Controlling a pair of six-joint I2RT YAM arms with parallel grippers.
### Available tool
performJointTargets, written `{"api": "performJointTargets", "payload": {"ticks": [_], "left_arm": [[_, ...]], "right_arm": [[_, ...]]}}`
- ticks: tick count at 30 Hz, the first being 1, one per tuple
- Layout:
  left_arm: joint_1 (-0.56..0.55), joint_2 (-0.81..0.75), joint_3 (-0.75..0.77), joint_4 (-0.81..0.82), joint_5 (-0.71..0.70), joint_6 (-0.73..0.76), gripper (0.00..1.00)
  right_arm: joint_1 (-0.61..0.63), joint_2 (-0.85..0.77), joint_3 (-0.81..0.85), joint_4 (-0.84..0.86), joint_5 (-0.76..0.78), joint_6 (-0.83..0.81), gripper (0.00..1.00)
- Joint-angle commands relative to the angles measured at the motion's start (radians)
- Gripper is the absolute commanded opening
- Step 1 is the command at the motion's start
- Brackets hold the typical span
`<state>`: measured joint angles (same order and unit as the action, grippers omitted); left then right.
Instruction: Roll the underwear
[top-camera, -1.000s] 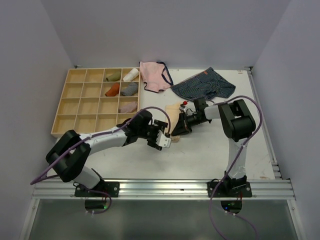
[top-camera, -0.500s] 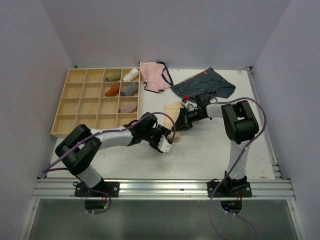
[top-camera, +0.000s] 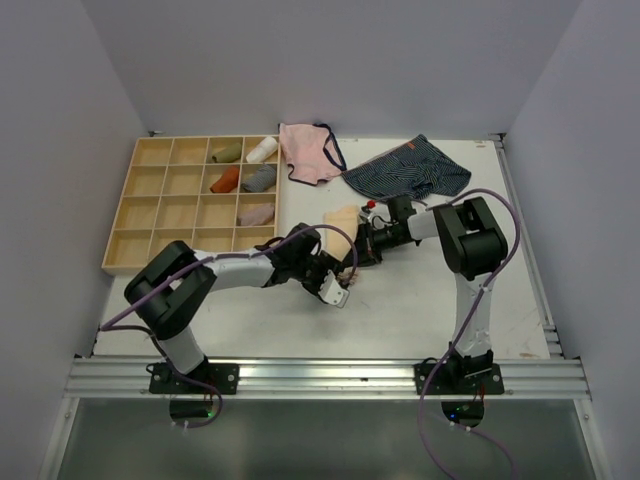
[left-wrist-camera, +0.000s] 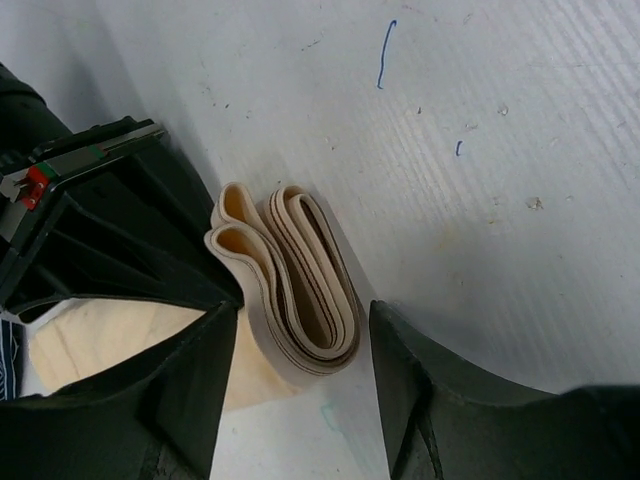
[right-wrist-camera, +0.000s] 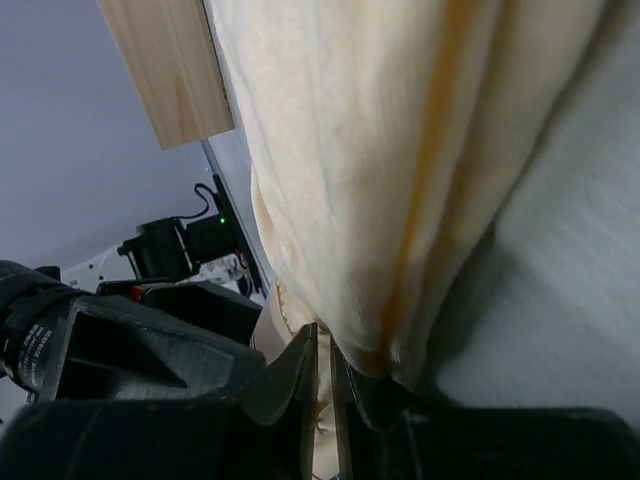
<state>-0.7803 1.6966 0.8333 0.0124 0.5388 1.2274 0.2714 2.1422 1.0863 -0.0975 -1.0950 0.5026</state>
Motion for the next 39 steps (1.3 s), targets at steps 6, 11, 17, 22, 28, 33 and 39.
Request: {"api": "performJointTargets", "payload": {"ticks": [6, 11, 17, 22, 28, 33, 39], "left_arm": [[-0.005, 0.081, 0.09, -0.101, 0.001, 0.072, 0.51], [-0.013, 0.11, 0.122, -0.152, -0.023, 0.037, 0.26], [-0.013, 0.107, 0.176, -0.284, 0.003, -0.009, 0.05], [-0.005, 0.132, 0.268, -0.44, 0.098, -0.086, 0.04], [0.064, 0.236, 0.421, -0.625, 0.22, -0.206, 0.05], [0.165, 0.434, 0.672, -0.85, 0.363, -0.224, 0.06], [0.227, 0.649, 0.891, -1.143, 0.483, -0.177, 0.08]], "right_arm": [[0.017, 0.094, 0.026, -0.16, 0.153, -0.164, 0.15], [0.014, 0.065, 0.035, -0.166, 0.142, -0.168, 0.16], [-0.044, -0.094, 0.121, -0.257, 0.147, -0.246, 0.46], [-0.126, -0.227, 0.29, -0.523, 0.202, -0.548, 0.6], [-0.199, -0.464, 0.253, -0.68, 0.27, -0.858, 0.66], [-0.195, -0.668, 0.097, -0.709, 0.258, -1.108, 0.68], [-0.037, -0.801, -0.017, -0.697, 0.385, -1.266, 0.68]]}}
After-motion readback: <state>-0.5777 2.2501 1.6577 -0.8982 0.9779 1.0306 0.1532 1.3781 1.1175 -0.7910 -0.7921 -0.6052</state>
